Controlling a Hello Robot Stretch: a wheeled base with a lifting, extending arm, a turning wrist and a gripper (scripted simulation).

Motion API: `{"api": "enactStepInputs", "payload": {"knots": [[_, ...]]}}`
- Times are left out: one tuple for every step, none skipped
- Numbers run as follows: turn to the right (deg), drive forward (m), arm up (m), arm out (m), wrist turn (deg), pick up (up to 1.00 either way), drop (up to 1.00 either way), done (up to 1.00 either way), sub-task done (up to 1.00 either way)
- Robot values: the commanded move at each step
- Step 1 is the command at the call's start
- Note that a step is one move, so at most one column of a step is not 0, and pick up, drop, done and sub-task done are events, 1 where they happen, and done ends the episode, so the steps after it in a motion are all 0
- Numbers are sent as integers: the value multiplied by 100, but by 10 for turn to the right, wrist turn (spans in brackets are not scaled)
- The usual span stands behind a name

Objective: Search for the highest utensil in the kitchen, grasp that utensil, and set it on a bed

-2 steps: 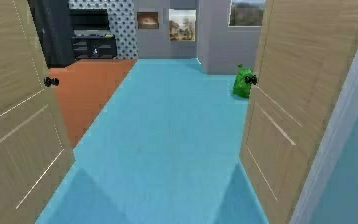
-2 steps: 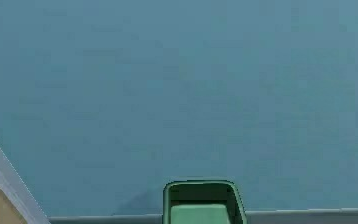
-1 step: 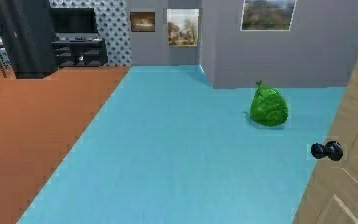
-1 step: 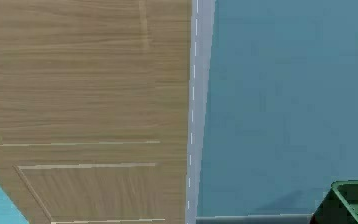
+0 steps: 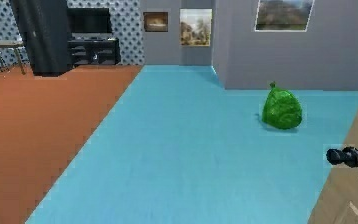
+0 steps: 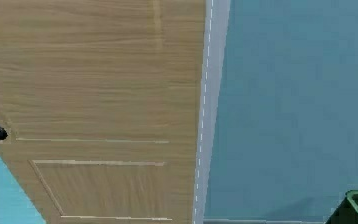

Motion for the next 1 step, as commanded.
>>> {"api": "enactStepInputs", "payload": {"knots": [[0,95,0,0,0,0,0,0,0]]}}
